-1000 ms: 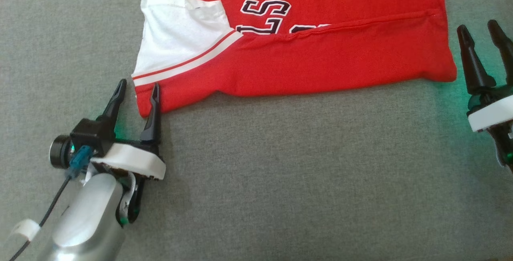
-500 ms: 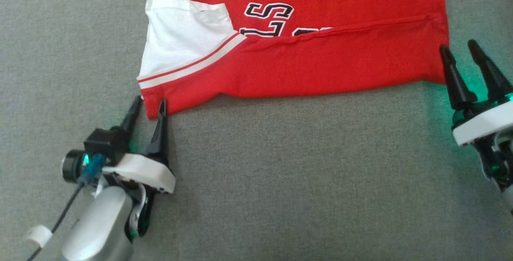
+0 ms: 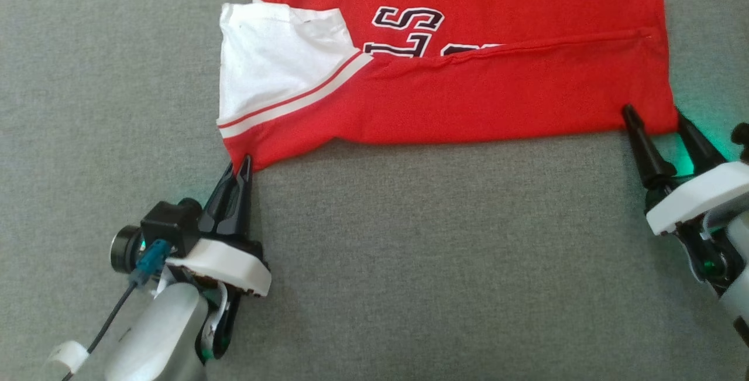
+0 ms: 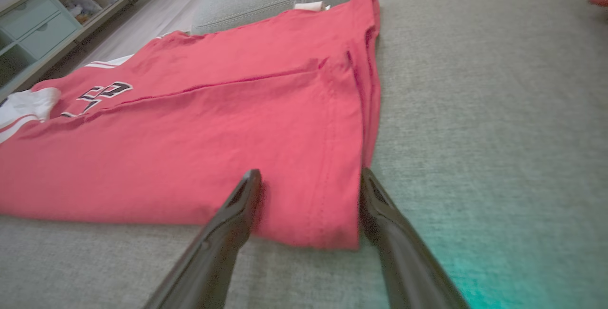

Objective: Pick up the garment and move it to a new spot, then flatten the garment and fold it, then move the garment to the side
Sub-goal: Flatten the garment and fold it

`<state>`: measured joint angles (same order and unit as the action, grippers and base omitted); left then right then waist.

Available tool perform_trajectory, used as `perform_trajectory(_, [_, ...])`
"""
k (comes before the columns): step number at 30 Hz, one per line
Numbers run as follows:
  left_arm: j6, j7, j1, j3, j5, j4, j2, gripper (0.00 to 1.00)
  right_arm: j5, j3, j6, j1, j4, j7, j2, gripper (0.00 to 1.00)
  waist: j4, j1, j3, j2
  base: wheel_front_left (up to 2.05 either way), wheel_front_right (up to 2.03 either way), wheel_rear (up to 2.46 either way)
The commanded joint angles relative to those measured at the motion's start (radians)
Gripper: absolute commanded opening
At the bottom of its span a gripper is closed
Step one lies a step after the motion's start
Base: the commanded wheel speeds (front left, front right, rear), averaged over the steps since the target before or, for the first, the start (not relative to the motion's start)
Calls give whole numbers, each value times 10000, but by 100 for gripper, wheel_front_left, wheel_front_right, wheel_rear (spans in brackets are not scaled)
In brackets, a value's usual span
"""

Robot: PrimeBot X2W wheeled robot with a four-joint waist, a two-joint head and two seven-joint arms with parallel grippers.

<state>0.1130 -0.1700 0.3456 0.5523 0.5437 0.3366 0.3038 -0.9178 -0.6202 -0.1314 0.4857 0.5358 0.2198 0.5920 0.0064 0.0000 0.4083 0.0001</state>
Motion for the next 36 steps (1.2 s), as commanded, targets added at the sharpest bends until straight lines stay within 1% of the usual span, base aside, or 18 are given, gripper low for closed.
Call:
perform_trajectory(1, [-26, -107, -133, -242, -98, -90, 222, 0, -129, -200, 7, 2, -74, -117, 146, 73, 27, 0, -34, -1, 0, 0, 0])
perform_trajectory(3, [-55, -147, -98, -227, -118, -79, 259, 0, -210, -331, 7, 3, -66, -166, 240, 0, 68, 0, -94, -1, 0, 0, 0])
perform_trajectory(8, [-175, -129, -135, -145, -128, -137, 413, 0, -303, -481, 7, -282, -291, -18, 824, 0, 137, 0, -339, -1, 0, 0, 0])
perform_trajectory(12, [-242, 38, -409, -7, -132, -430, 619, 0, -385, -676, 7, -673, -634, -126, 1527, 0, 145, 0, -601, -1, 0, 0, 0])
perform_trajectory(17, [-293, 475, -1132, 284, -39, -1169, 889, 0, -578, -917, 7, -1087, -1264, -525, 2408, 0, 154, 0, -895, -1, 0, 0, 0])
perform_trajectory(22, [-170, 1048, -2145, 642, 158, -2153, 1060, 0, -843, -1075, 7, -1873, -1927, -758, 3239, 0, 222, 0, -1065, -1, 0, 0, 0])
perform_trajectory(23, [-170, 1048, -2145, 642, 158, -2153, 1060, 0, -843, -1075, 7, -1873, -1927, -758, 3239, 0, 222, 0, -1065, -1, 0, 0, 0])
perform_trajectory(29, [27, 1572, -3030, 934, 328, -3166, 1291, 0, -1127, -914, 7, -2795, -2482, -844, 3831, 0, 269, 0, -1060, -1, 0, 0, 0])
perform_trajectory(36, [208, 1814, -3286, 917, 351, -3723, 1593, 0, -1021, -464, 7, -3440, -2544, -868, 4042, 0, 273, 0, -1087, -1, 0, 0, 0])
